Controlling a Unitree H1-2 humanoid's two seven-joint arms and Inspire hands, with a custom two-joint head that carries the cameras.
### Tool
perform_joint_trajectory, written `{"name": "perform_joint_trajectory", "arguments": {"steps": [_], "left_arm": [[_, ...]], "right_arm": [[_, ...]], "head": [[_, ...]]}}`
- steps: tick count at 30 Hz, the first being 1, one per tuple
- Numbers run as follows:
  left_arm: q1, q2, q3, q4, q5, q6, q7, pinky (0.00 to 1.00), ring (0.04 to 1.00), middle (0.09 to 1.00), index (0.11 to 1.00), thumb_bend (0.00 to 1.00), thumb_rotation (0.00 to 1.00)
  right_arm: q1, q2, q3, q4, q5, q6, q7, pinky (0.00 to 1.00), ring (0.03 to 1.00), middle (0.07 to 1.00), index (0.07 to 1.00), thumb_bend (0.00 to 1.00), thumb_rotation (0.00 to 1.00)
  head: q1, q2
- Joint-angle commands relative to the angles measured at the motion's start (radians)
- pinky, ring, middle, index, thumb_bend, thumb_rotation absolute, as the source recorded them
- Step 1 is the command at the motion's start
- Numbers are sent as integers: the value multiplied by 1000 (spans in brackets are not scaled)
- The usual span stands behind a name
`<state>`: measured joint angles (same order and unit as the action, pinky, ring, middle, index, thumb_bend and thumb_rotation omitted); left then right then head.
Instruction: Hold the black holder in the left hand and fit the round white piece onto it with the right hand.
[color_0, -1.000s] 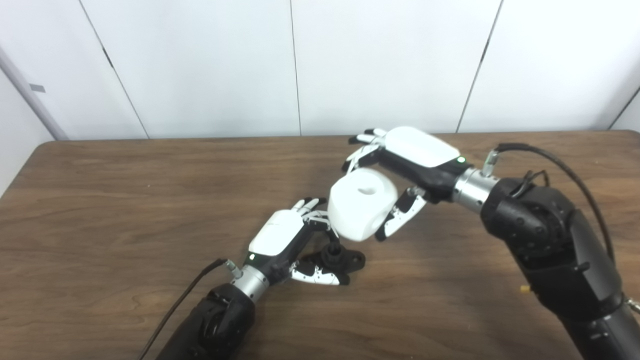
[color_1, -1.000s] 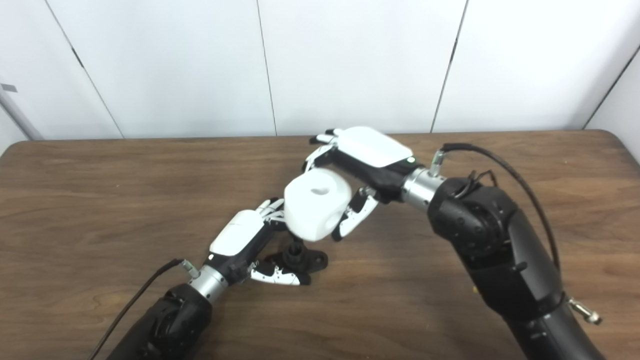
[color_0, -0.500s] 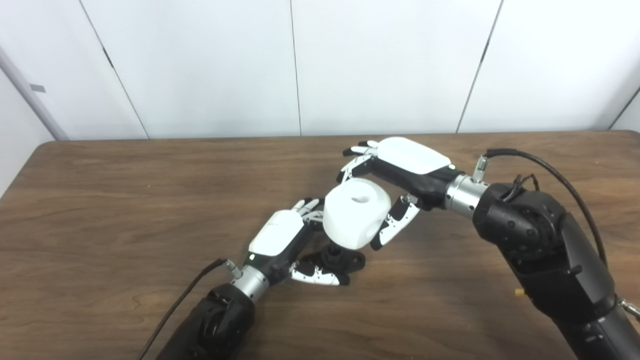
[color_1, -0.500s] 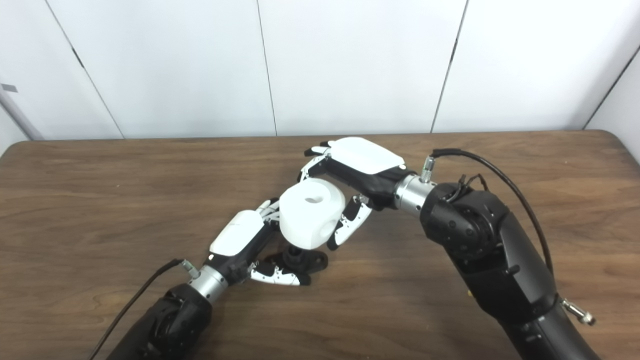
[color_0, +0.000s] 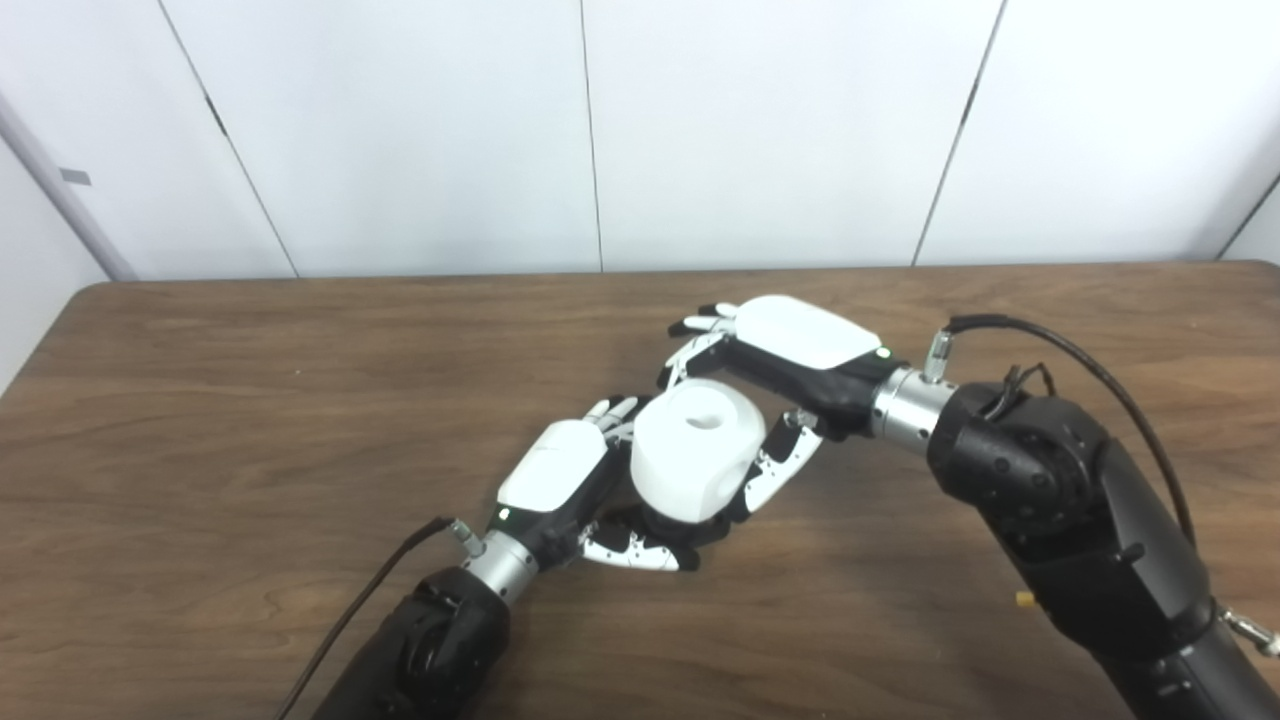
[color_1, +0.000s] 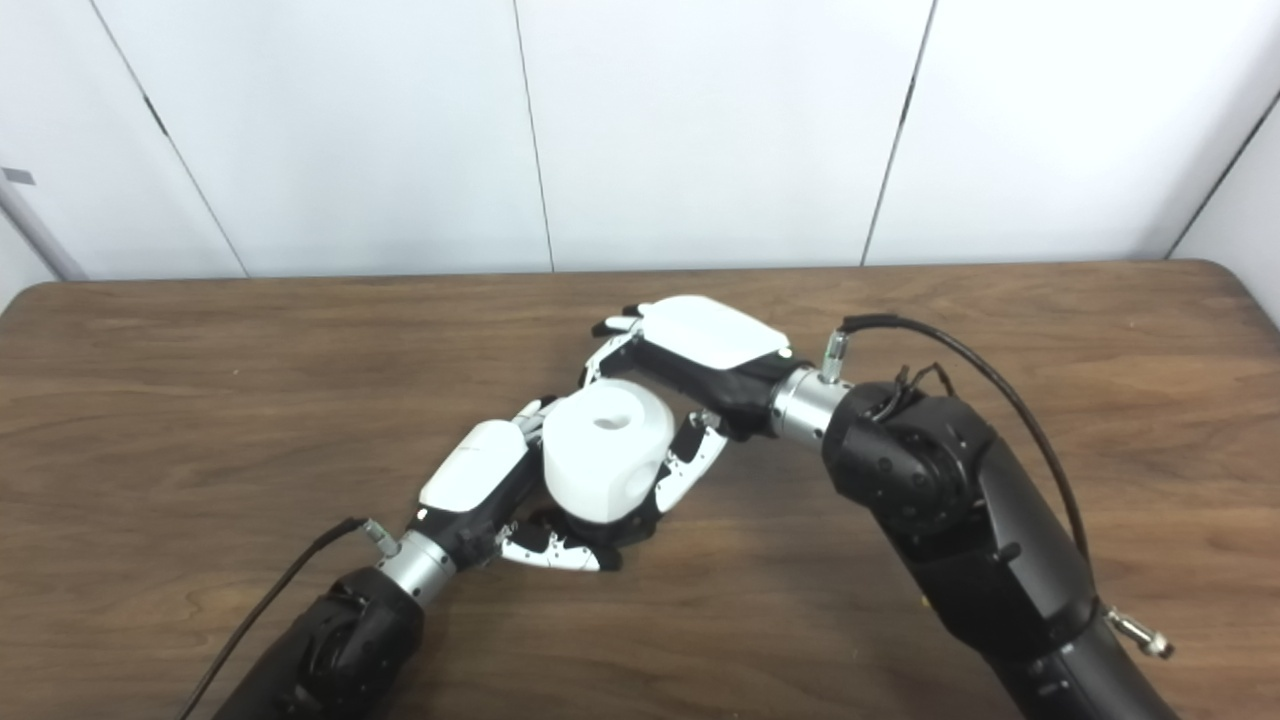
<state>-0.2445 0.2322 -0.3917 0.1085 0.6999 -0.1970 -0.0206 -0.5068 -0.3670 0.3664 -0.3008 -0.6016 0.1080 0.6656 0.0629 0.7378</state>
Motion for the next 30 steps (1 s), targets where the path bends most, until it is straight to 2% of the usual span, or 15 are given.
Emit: {"name": "perform_joint_trajectory", "arguments": {"steps": [1, 6, 13, 24, 30], "left_arm": [[-13, 1, 2, -14, 9, -4, 0, 1000, 969, 807, 482, 524, 53], [-13, 0, 2, -20, 13, -1, 0, 1000, 968, 808, 482, 524, 54], [-12, -3, 1, -29, 15, 10, -6, 1000, 969, 808, 482, 524, 54], [-10, -9, -1, -38, 16, 25, -12, 1000, 966, 806, 482, 524, 55], [-9, -10, -2, -37, 15, 19, -10, 1000, 966, 809, 482, 524, 55]], "right_arm": [[-31, 2, -7, -7, -2, -27, -34, 1000, 931, 767, 482, 516, 143], [-26, 7, 3, -7, -8, -16, -24, 1000, 940, 773, 482, 515, 142], [-18, 7, 16, 13, -24, -41, -39, 1000, 936, 767, 482, 518, 139], [-10, -3, 18, 58, -51, -142, -99, 1000, 938, 756, 482, 519, 136], [-9, 0, 16, 66, -58, -170, -119, 1000, 945, 757, 482, 519, 134]], "head": [[2, 1], [2, 4], [7, 8], [7, 6], [13, 0]]}}
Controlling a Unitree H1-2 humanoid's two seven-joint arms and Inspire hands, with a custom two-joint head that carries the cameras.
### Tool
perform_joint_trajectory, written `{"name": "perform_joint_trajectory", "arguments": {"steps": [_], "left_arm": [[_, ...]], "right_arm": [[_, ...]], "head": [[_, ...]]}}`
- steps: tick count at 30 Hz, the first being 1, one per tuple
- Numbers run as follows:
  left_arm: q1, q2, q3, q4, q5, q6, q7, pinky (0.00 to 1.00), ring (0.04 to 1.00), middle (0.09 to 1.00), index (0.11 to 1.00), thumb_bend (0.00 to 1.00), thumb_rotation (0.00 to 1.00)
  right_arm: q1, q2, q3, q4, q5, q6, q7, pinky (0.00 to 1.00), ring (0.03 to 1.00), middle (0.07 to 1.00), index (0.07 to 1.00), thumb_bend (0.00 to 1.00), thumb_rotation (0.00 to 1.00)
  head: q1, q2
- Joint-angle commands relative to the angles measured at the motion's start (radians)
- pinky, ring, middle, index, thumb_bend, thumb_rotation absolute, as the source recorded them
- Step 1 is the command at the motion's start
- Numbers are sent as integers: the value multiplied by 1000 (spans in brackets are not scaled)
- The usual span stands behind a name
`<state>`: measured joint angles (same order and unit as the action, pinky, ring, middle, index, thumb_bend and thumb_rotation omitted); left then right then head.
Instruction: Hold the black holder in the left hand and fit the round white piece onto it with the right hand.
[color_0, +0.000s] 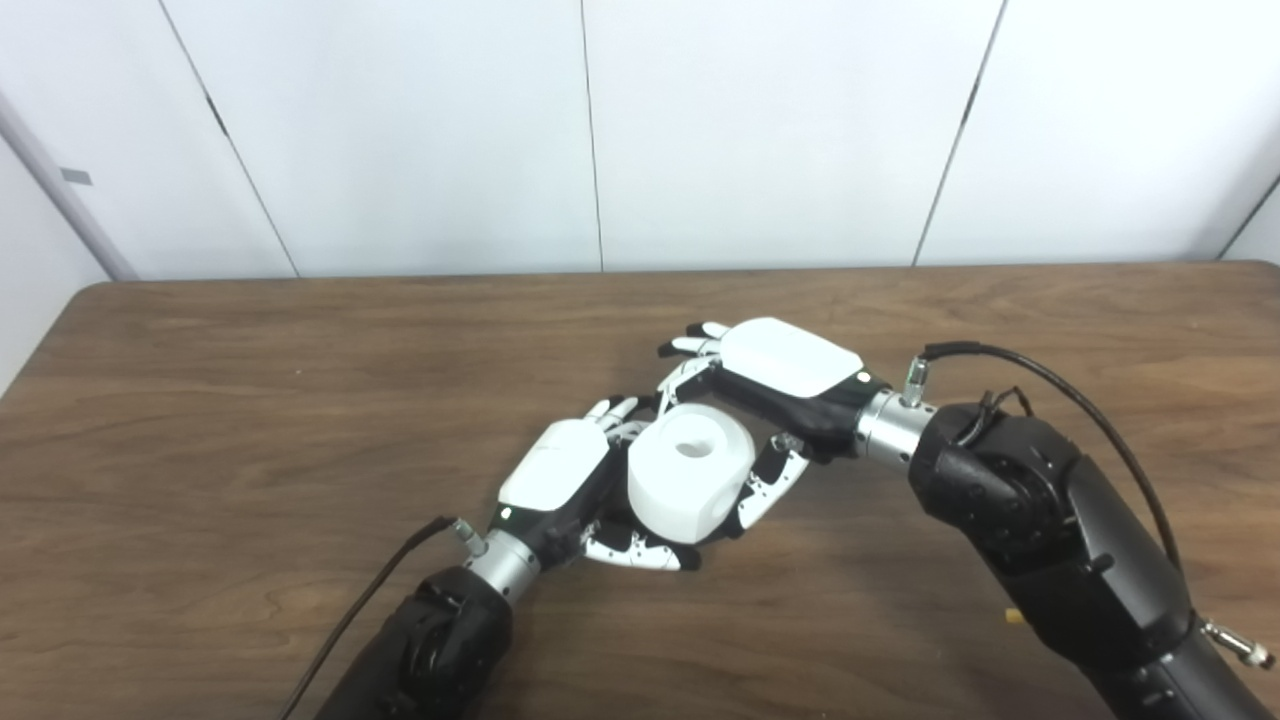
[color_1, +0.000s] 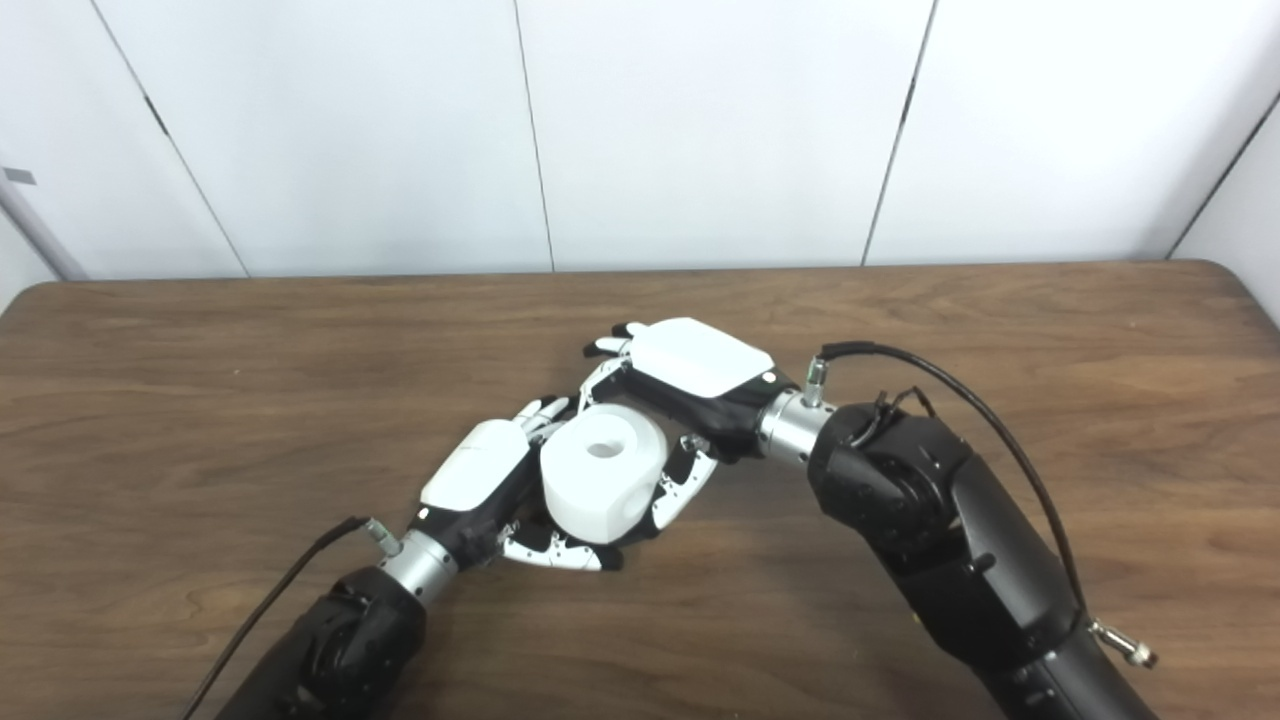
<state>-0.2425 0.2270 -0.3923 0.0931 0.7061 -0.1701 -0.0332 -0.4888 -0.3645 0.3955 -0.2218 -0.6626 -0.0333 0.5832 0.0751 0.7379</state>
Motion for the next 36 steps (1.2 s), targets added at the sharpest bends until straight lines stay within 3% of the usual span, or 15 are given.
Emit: {"name": "perform_joint_trajectory", "arguments": {"steps": [1, 10, 36], "left_arm": [[-11, -5, -2, -20, 10, -10, 5, 1000, 966, 810, 482, 524, 55], [-11, -6, -4, -16, 16, -14, 12, 1000, 965, 811, 482, 524, 55], [-5, -18, -8, -45, 18, 7, 3, 1000, 971, 811, 482, 524, 56]], "right_arm": [[-25, -1, -14, -12, 2, -35, -42, 1000, 944, 756, 482, 519, 134], [-8, 7, -13, -1, -18, -73, -84, 1000, 939, 756, 481, 519, 134], [32, 14, 14, 24, -59, -112, -100, 1000, 935, 759, 480, 520, 133]], "head": [[2, -3], [4, -2], [12, 11]]}}
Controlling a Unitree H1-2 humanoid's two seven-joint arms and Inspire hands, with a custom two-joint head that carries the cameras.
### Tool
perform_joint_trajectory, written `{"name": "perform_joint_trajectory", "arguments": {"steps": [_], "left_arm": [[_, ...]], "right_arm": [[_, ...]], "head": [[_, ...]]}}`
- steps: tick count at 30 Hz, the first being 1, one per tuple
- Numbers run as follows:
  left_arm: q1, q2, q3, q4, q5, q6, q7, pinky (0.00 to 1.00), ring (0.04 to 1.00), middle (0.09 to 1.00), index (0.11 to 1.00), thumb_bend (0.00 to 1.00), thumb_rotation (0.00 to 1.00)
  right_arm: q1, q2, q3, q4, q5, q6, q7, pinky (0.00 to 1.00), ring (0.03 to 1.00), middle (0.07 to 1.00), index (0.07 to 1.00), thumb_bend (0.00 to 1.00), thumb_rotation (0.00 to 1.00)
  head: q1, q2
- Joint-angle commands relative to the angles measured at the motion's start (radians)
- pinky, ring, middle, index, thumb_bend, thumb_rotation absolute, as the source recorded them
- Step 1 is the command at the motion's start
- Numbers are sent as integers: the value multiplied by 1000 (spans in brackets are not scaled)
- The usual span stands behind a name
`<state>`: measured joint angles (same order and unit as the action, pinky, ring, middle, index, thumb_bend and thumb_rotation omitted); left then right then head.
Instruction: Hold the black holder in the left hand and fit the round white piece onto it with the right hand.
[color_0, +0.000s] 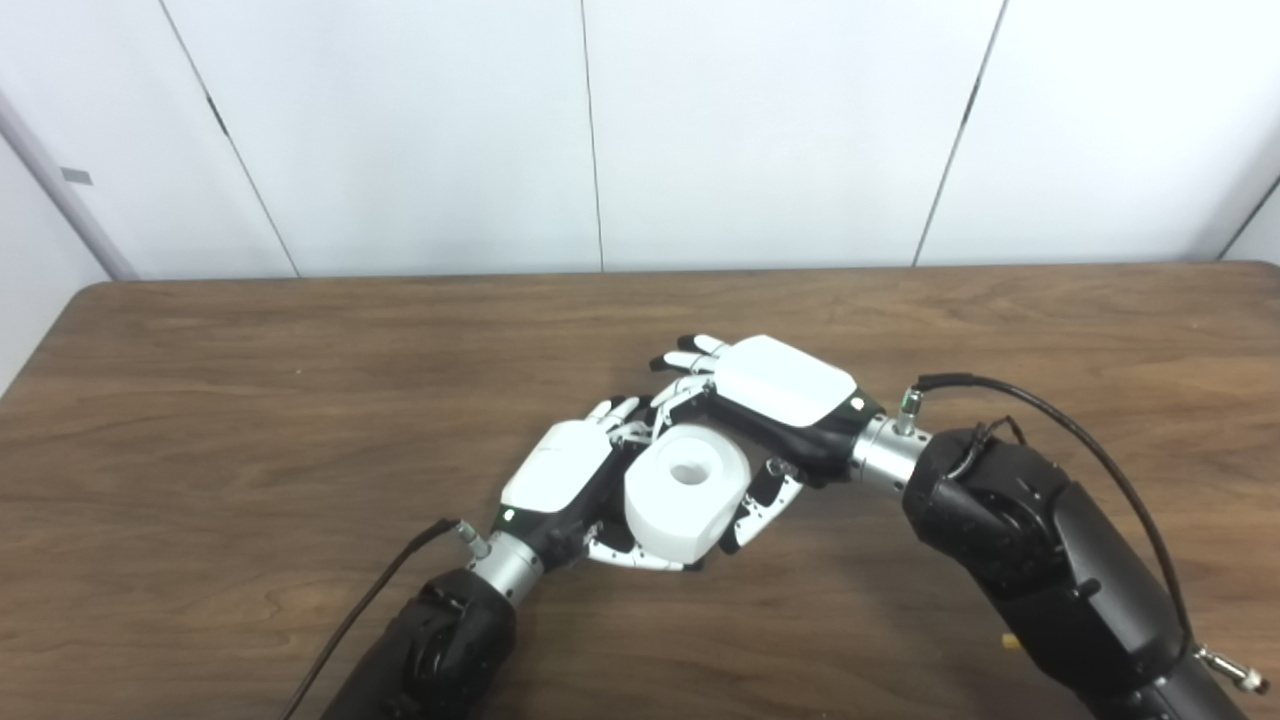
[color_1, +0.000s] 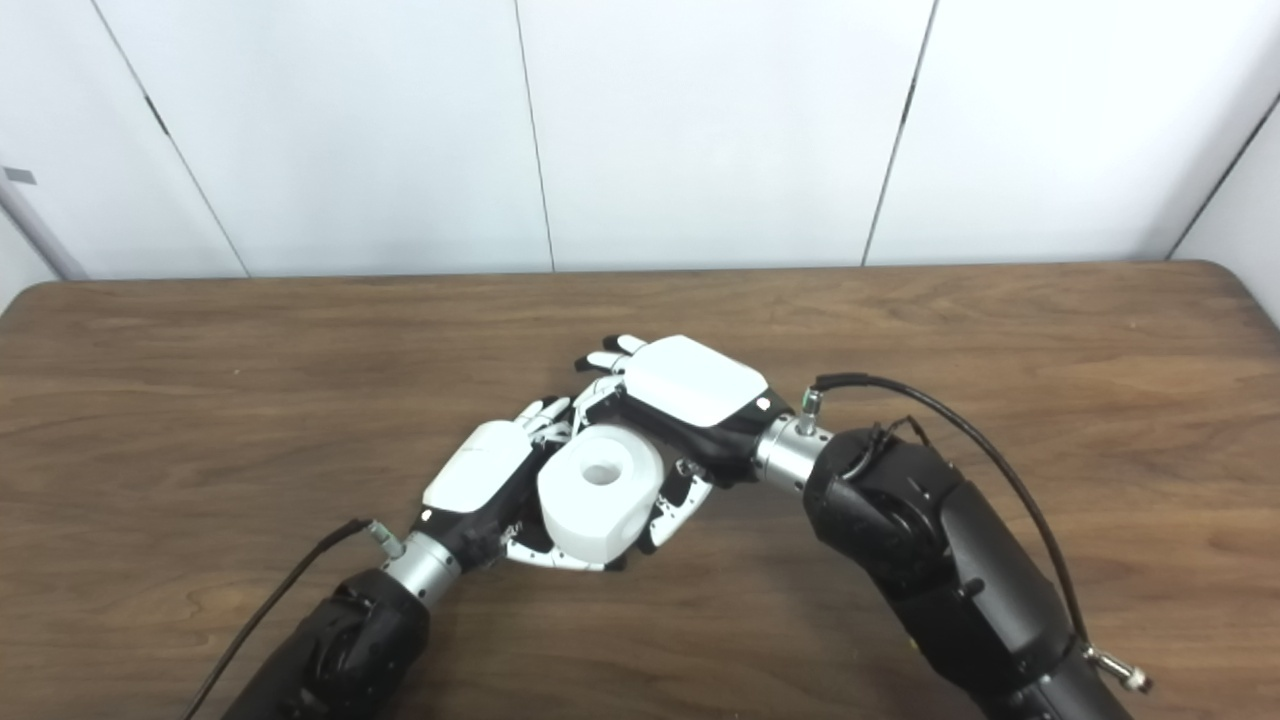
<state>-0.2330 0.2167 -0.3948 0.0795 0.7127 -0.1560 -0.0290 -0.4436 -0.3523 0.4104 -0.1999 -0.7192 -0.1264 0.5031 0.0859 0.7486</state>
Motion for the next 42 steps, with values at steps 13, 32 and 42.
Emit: {"name": "perform_joint_trajectory", "arguments": {"steps": [13, 32, 42], "left_arm": [[-4, -12, -10, -52, 14, 7, -16, 1000, 973, 802, 482, 524, 56], [4, -12, -1, -64, 3, 12, -17, 1000, 967, 802, 482, 524, 56], [1, -13, 5, -60, -5, 17, -25, 1000, 971, 806, 482, 524, 55]], "right_arm": [[-5, -1, 9, 52, -31, -51, -73, 1000, 930, 751, 480, 522, 131], [-5, -15, 19, 85, -47, -58, -112, 1000, 928, 750, 481, 520, 133], [0, -29, 33, 52, -61, -30, -64, 1000, 936, 783, 490, 522, 157]], "head": [[6, -2], [6, 0], [6, 3]]}}
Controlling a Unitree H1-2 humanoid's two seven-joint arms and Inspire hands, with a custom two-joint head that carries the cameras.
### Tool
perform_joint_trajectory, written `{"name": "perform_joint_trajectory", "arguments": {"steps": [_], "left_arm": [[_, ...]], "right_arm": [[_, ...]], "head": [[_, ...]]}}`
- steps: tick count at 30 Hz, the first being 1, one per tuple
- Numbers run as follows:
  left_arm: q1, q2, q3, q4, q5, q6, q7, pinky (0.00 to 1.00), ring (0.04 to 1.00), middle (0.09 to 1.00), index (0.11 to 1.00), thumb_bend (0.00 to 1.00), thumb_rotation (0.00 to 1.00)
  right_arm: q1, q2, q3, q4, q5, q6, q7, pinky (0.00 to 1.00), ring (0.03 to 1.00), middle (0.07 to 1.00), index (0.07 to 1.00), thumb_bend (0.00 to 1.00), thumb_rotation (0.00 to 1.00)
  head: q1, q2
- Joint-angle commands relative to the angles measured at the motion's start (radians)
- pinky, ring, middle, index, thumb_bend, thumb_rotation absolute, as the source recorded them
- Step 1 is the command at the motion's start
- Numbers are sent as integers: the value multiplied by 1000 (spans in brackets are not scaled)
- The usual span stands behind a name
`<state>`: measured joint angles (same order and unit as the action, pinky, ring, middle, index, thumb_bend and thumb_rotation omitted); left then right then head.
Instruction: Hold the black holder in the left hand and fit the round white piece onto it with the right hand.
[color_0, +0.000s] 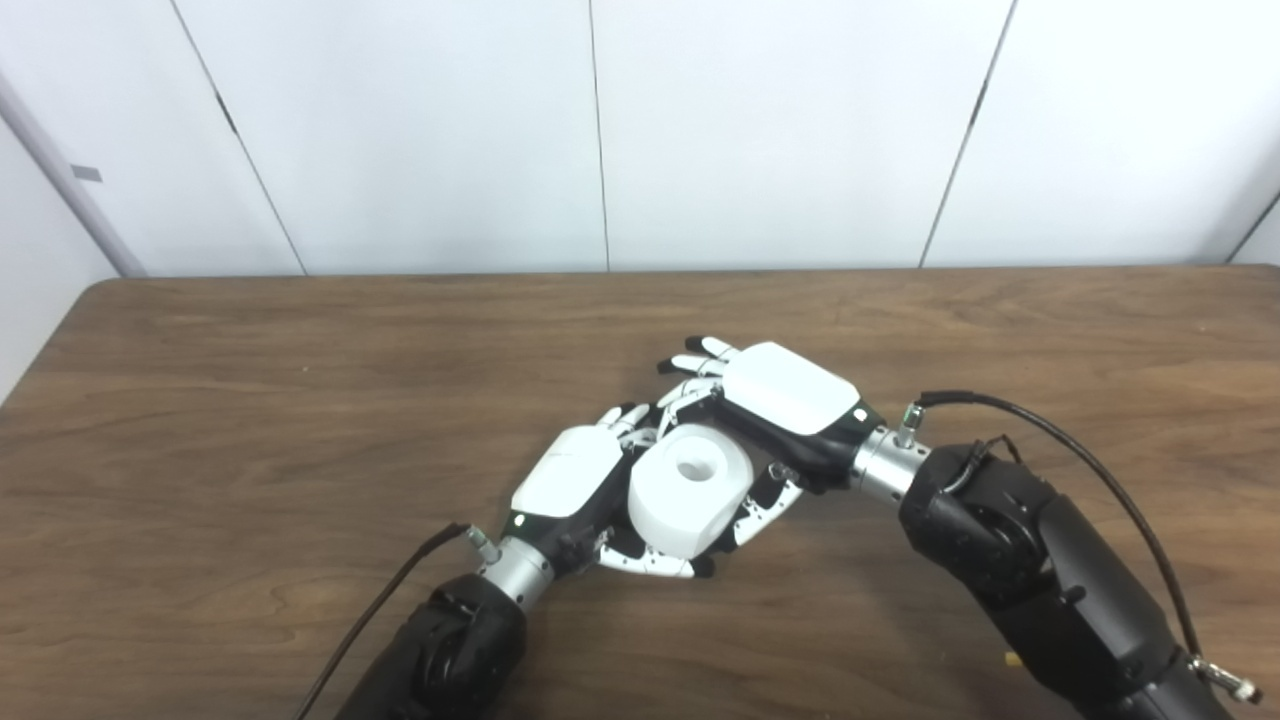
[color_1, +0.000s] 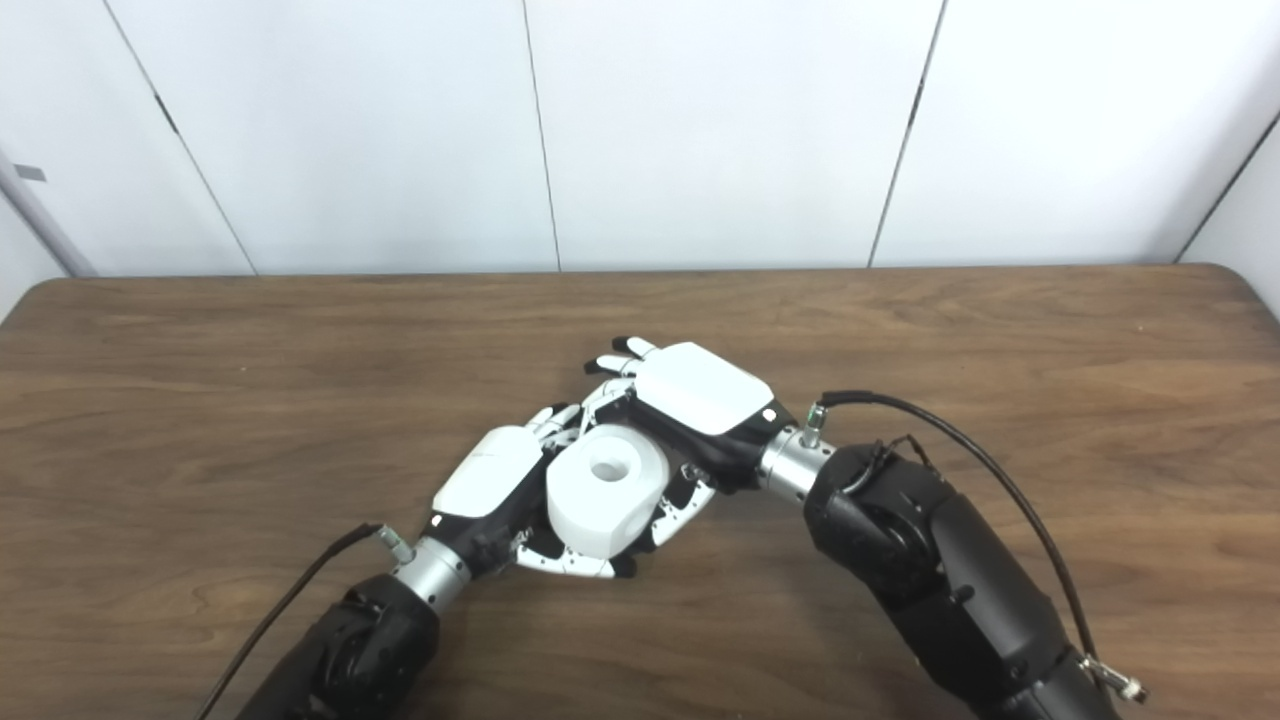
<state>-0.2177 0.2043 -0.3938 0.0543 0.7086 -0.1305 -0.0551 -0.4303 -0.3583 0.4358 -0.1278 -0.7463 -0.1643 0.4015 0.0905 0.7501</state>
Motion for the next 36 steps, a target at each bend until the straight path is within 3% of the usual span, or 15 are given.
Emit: {"name": "perform_joint_trajectory", "arguments": {"steps": [1, 3, 5, 9, 36], "left_arm": [[-15, 0, 4, -34, 0, -9, 1, 1000, 970, 806, 482, 524, 55], [-15, -1, 6, -30, -3, -13, 5, 1000, 969, 806, 482, 524, 55], [-16, 1, 7, -26, -3, -18, 7, 1000, 970, 809, 482, 524, 55], [-16, 2, 9, -24, -6, -19, 5, 1000, 970, 813, 482, 524, 54], [-18, 5, 8, -13, -7, -20, 4, 1000, 967, 810, 482, 524, 54]], "right_arm": [[-12, -26, 9, -32, -43, 18, 51, 1000, 935, 796, 564, 707, 283], [-10, -29, 9, -58, -62, 43, 80, 1000, 947, 829, 701, 893, 440], [-7, -28, 5, -78, -68, 63, 102, 1000, 958, 848, 775, 942, 477], [-2, -21, -12, -96, -69, 80, 108, 1000, 971, 875, 869, 957, 456], [-22, -17, -80, -140, -35, 68, 94, 959, 965, 880, 858, 935, 453]], "head": [[1, 1], [1, 0], [0, 0], [1, 0], [0, 1]]}}
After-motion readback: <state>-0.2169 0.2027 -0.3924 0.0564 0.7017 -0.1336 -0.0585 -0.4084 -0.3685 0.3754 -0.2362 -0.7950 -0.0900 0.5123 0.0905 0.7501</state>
